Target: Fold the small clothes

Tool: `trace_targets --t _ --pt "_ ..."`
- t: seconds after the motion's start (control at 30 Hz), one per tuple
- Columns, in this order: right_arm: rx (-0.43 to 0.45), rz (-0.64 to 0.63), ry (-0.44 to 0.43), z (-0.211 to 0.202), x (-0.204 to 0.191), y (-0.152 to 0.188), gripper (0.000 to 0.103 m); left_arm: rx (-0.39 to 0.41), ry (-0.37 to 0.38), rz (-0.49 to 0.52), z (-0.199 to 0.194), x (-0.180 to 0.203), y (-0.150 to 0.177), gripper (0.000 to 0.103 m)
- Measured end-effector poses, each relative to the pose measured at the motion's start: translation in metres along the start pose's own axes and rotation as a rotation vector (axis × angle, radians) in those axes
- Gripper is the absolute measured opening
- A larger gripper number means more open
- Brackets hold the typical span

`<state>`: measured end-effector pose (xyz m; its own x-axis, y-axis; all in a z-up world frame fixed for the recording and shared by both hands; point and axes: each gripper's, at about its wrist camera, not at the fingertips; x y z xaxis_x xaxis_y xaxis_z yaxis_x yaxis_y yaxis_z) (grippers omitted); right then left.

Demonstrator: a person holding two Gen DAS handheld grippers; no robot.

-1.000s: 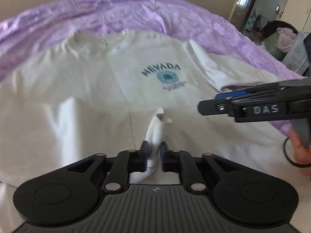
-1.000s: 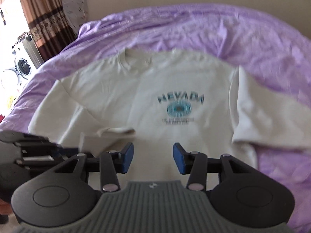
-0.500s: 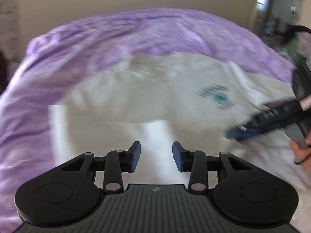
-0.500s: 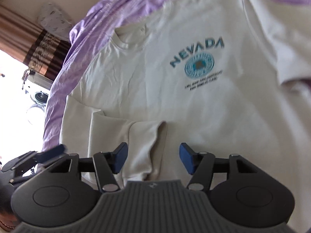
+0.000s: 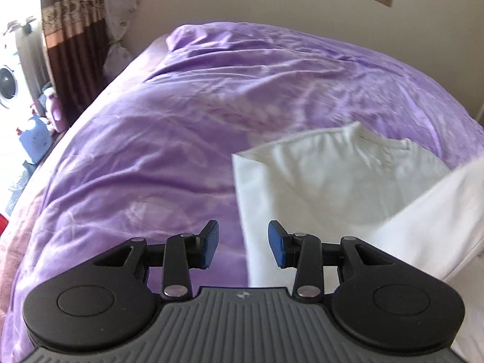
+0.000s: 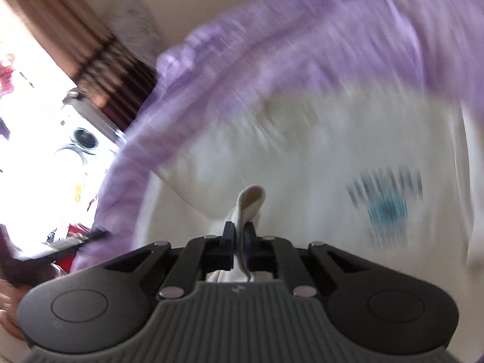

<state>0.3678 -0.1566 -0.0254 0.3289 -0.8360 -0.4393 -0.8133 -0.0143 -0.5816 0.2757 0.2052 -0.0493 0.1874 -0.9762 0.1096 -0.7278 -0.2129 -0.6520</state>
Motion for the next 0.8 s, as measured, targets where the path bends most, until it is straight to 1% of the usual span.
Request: trace_targets --t 0.07,0.13,0.2,0.27,0.37,0.43,0.53,0.57,0.63,0.73,0.8 --pt "0.087 -0.079 -0.004 -0.023 -0.027 -0.030 0.001 0.011 -0.018 -0.002 0.005 -0.001 -0.003 0.045" --pt "0.185 -0.139 0.002 -0.049 -0.045 -0.056 0.001 0.010 -0.003 -0.019 0.009 -0.002 -0.004 0.045" --pt "0.262 -0.157 0.027 -0.071 -0.047 -0.075 0.001 0.009 0.016 -0.022 0.012 -0.003 -0.004 0.045" --pt "0.303 -0.139 0.066 -0.085 -0.036 -0.085 0.001 0.004 0.031 -0.019 0.017 -0.002 -0.003 0.045" --pt "0.287 -0.086 0.161 -0.086 0.004 -0.081 0.001 -0.019 0.053 -0.023 0.029 0.003 -0.001 0.045" --pt "0.229 -0.042 0.243 -0.069 0.038 -0.069 0.001 -0.034 0.066 -0.048 0.039 0.005 -0.002 0.045" --pt "0.121 0.036 0.319 -0.038 0.095 -0.045 0.001 -0.056 0.126 -0.124 0.054 0.004 -0.007 0.045" --pt "0.099 0.063 0.335 -0.031 0.110 -0.038 0.001 -0.061 0.151 -0.150 0.059 0.003 -0.009 0.045" --pt "0.087 0.091 0.349 -0.021 0.133 -0.028 0.001 -0.090 0.184 -0.204 0.073 0.003 -0.011 0.045" --pt "0.083 0.095 0.348 -0.014 0.149 -0.023 0.001 -0.133 0.197 -0.255 0.096 0.008 -0.009 0.045" --pt "0.071 0.084 0.345 -0.011 0.151 -0.024 0.001 -0.150 0.185 -0.245 0.109 0.016 -0.005 0.044"
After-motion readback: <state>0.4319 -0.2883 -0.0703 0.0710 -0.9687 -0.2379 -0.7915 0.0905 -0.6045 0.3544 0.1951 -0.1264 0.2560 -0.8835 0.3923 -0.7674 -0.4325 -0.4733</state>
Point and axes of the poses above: each gripper's, at about its wrist camera, not at the fingertips, and z roughly the way its jaws point, x to its right, y to its underside, and after that the axes turned 5 degrees about -z, right-handed
